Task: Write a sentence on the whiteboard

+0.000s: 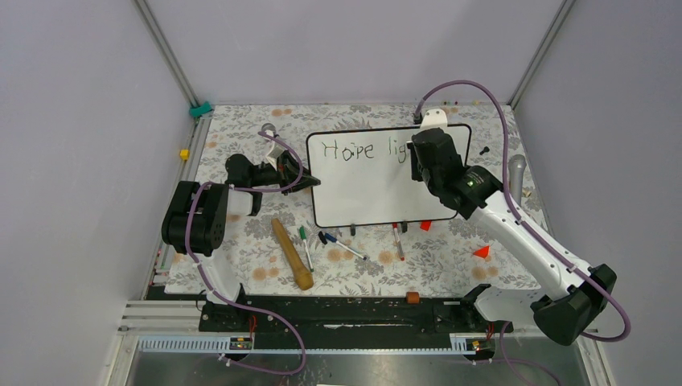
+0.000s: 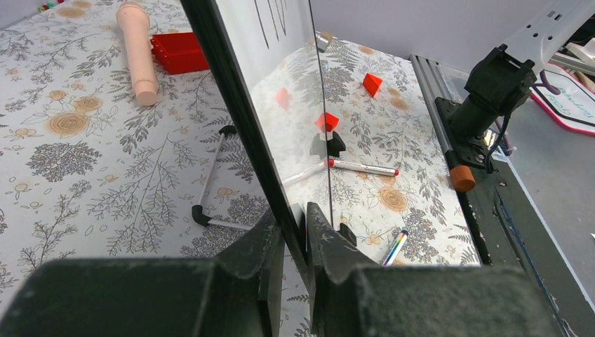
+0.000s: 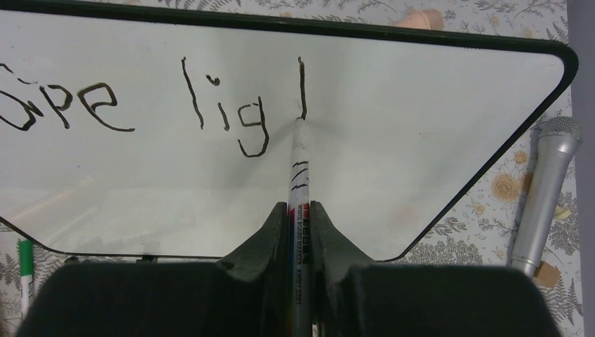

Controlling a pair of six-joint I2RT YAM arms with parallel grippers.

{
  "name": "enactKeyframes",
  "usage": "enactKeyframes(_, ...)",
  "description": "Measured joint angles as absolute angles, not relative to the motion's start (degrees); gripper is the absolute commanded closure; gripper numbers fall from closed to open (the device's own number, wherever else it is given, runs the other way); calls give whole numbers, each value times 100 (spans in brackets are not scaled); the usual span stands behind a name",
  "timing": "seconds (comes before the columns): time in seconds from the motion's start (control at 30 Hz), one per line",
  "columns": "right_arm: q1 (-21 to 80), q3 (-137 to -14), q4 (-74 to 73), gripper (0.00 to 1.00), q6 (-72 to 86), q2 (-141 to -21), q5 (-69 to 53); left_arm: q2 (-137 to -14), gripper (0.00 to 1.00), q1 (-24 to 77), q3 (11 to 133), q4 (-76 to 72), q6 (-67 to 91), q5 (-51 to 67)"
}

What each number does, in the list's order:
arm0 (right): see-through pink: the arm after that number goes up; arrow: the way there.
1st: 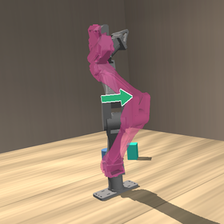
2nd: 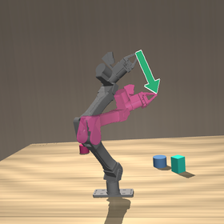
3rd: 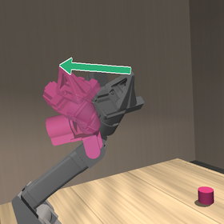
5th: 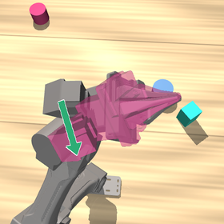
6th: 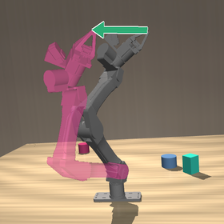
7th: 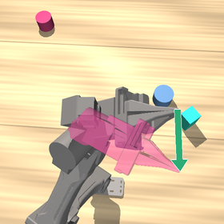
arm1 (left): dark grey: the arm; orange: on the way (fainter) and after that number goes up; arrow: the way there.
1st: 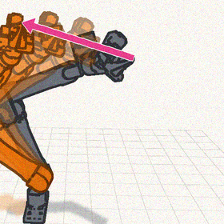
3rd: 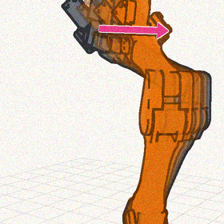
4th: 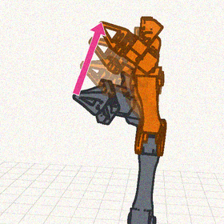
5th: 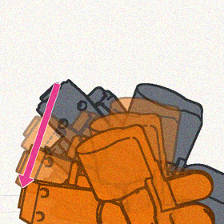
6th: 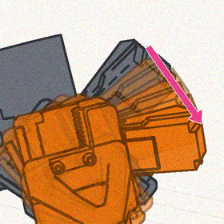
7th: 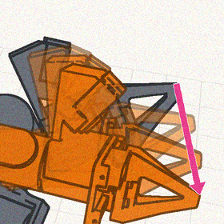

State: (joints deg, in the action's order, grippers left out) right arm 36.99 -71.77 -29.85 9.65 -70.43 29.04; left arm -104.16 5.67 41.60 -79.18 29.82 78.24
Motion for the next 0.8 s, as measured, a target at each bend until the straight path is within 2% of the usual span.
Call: enactKeyframes(0.8, 3559, -7419, -2974, 100, 928, -7072, 2936, -10416, 100, 567, 4160, -7924, 2982, 7824)
